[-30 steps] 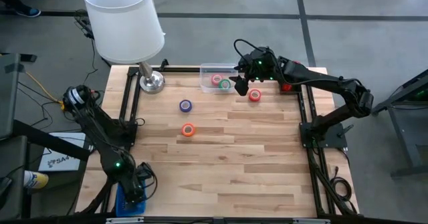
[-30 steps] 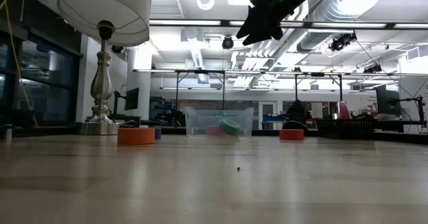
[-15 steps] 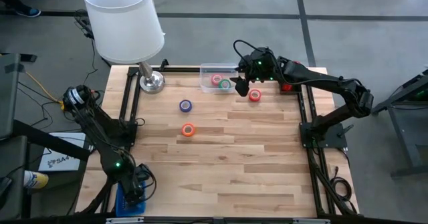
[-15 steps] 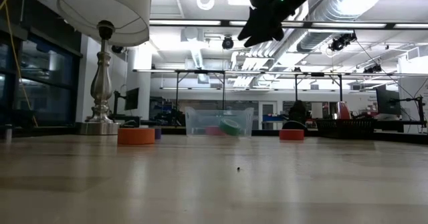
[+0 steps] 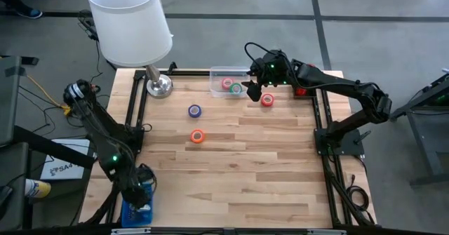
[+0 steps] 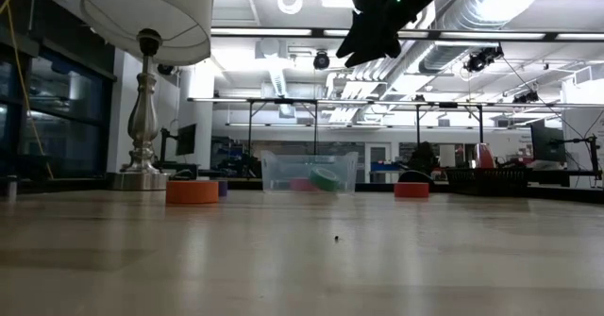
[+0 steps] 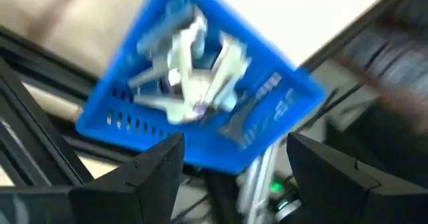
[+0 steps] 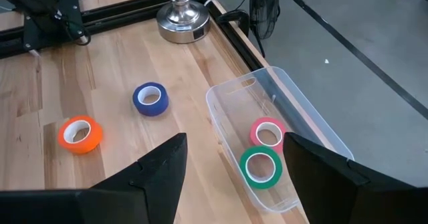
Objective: Pick and place Stapler, Stapler remover, tape
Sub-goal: Put the orange tape into the transparent bin
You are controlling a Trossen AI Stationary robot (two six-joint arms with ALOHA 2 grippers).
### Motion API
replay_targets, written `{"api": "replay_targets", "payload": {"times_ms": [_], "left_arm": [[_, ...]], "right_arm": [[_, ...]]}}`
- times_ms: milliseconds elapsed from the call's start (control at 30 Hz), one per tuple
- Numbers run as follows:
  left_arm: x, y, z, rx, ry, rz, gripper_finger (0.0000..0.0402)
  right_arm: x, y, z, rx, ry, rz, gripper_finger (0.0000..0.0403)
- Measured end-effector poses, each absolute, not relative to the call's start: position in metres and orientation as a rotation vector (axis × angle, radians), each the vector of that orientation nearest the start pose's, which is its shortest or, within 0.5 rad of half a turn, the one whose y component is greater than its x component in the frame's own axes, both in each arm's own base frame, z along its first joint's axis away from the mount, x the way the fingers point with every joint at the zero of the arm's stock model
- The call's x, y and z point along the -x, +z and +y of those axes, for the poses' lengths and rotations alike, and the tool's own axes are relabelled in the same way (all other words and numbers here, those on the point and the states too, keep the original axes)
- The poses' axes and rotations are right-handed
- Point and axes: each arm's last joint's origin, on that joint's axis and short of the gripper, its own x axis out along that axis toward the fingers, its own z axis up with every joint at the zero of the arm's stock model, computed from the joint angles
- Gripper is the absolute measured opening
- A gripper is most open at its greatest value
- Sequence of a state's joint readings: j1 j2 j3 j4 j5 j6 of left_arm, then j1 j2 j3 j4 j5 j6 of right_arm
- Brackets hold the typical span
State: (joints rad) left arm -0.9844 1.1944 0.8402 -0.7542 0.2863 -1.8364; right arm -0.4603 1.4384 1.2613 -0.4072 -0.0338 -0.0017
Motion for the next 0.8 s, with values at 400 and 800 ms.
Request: {"api": "replay_targets", "payload": {"times_ms": [400,800], "left_arm": [[-0.143,0.251,-0.117,1.103,0.487,1.191,0.0259],[-0.176,0.251,-0.056,1.036,0.606,1.028,0.0259]], "right_arm": [[-0.285,0.328,-0.14,-0.143,-0.414,0.571,0.0239],[-0.285,0.328,-0.14,-0.144,-0.415,0.571,0.0239]]}}
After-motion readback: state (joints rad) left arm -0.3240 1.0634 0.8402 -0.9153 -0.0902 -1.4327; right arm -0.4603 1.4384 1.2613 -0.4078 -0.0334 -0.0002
